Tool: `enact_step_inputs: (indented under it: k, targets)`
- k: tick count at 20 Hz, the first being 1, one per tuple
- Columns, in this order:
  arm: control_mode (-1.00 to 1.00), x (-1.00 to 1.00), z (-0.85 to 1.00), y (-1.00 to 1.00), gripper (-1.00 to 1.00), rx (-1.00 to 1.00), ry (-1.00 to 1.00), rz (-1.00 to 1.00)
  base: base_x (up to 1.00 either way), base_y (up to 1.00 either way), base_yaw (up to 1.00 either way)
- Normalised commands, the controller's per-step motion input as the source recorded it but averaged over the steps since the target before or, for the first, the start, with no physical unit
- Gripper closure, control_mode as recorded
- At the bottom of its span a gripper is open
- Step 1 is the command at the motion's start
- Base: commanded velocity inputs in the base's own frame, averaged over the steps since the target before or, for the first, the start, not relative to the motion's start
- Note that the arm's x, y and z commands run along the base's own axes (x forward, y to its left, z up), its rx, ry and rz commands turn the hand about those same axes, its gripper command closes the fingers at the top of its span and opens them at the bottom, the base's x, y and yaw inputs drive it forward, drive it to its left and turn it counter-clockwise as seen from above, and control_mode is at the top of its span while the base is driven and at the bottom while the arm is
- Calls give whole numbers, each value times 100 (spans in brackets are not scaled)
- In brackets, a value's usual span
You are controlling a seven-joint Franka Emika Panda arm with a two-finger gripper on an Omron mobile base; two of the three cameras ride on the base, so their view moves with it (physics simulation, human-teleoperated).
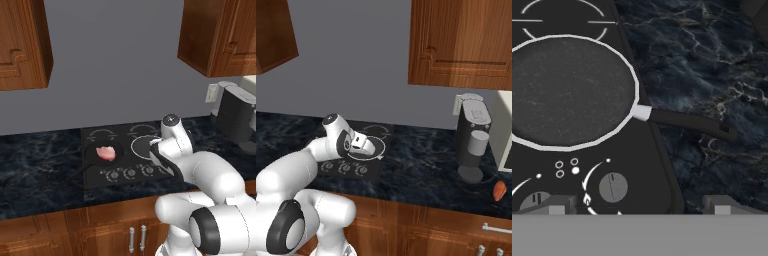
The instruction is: Place both pans onto different burners. Then place the sweet potato and the steak on different pans.
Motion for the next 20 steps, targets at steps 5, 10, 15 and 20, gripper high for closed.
enact_step_inputs:
  k: [5, 10, 15, 20]
  targets:
    - [100, 0, 0, 0, -100, 0, 0, 0, 0, 0, 0]
    - [100, 0, 0, 0, -100, 0, 0, 0, 0, -26, 0]
    - [100, 0, 0, 0, -100, 0, 0, 0, 0, -43, 0]
    - [100, 0, 0, 0, -100, 0, 0, 0, 0, -43, 0]
